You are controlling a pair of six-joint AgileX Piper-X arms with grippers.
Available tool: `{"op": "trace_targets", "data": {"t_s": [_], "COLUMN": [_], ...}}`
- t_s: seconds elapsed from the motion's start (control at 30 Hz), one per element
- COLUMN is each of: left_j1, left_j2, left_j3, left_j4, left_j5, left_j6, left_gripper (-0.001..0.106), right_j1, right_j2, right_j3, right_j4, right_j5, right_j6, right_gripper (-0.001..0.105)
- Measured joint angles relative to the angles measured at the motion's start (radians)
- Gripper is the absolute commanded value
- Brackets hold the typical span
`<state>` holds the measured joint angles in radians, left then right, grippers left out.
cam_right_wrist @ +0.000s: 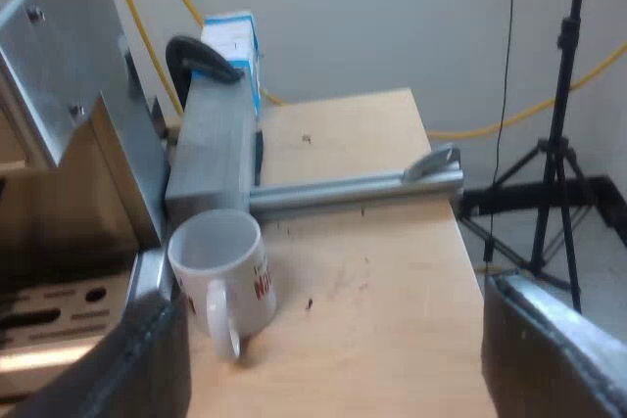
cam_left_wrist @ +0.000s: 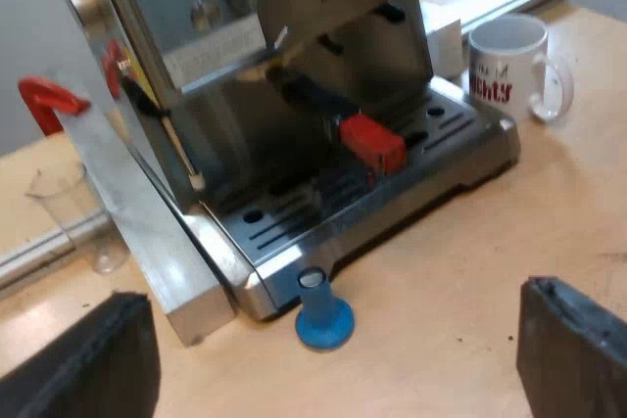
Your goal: Put the handle in the coffee machine
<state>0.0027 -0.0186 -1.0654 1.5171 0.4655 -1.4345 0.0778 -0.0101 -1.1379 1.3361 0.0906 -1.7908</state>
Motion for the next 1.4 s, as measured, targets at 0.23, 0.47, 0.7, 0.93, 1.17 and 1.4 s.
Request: {"op": "trace_targets", "data": {"t_s": [0.23,0.47,0.7,0.93,1.17,1.4], "left_j1": [0.0,0.0,0.0,0.0,0.0,0.0], "left_j2": [0.0,0.0,0.0,0.001,0.005,0.005], "left_j3": [0.028,0.076,0.142,0.21,0.319,0.415], "left_j4": [0.023,0.019,-0.049,-0.16,-0.328,-0.403], "left_j5": [0.007,0.011,0.001,-0.088,-0.184,-0.319], "left_j6": [0.028,0.025,-0.006,-0.059,-0.153,-0.206], "left_gripper": [0.076,0.076,0.076,0.076,0.076,0.076], "right_j1": [0.0,0.0,0.0,0.0,0.0,0.0], "right_j2": [0.0,0.0,0.0,0.0,0.002,0.002], "right_j3": [0.0,0.019,0.12,0.23,0.352,0.449], "right_j4": [0.045,0.045,0.008,-0.132,-0.255,-0.264], "right_j5": [0.0,0.0,-0.083,-0.13,-0.156,-0.199], "right_j6": [-0.011,-0.037,-0.056,-0.056,-0.056,-0.042], "right_gripper": [0.063,0.063,0.063,0.063,0.063,0.063]}}
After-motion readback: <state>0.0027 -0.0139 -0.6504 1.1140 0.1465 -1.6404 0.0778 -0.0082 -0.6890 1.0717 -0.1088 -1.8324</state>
